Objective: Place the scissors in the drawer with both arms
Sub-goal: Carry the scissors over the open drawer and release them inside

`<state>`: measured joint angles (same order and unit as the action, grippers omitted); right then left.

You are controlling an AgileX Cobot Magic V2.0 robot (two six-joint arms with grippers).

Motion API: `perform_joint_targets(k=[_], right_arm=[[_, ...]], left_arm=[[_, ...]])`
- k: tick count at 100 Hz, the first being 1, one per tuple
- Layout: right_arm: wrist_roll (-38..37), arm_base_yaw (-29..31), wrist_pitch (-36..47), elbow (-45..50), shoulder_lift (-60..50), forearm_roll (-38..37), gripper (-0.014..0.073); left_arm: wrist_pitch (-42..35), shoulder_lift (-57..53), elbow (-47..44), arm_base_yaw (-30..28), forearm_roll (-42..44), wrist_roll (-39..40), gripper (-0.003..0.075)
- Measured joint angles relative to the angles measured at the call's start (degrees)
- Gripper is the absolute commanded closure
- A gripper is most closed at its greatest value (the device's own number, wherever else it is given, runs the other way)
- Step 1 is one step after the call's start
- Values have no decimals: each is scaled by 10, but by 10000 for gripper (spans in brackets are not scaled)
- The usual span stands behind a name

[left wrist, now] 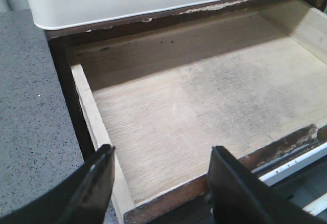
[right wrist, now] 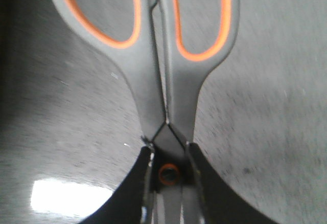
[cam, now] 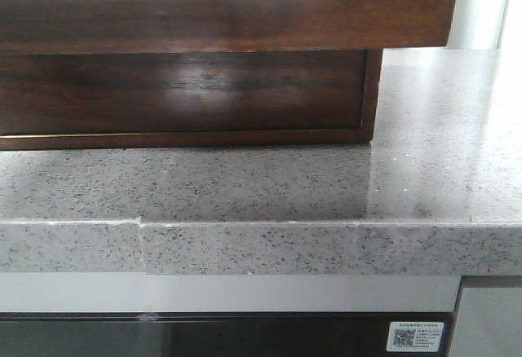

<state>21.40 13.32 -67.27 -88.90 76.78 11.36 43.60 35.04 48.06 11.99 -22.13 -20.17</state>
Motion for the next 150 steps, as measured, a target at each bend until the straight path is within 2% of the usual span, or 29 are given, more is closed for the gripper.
perform_joint_targets(k=[12, 24, 40, 55, 76, 104, 125, 150], right_arm=[[55, -11, -14, -41, -31, 64, 636], [115, -54, -19, -73, -50, 117, 636], [222, -157, -15, -92, -55, 175, 636], [313, -276, 7, -92, -48, 187, 636], [358, -378, 37, -92, 13, 187, 636], [400, -437, 37, -92, 120, 126, 636], [402, -442, 34, -92, 167, 101, 635], [406, -444, 33, -94, 172, 93, 612]], left_arm=[[0, 0, 0, 0, 0, 0, 332], [0, 0, 0, 0, 0, 0, 332], [0, 0, 0, 0, 0, 0, 332], [0, 0, 0, 0, 0, 0, 332], [0, 0, 0, 0, 0, 0, 332], [0, 0, 0, 0, 0, 0, 332], [0, 0, 0, 0, 0, 0, 332], [0, 0, 0, 0, 0, 0, 332]])
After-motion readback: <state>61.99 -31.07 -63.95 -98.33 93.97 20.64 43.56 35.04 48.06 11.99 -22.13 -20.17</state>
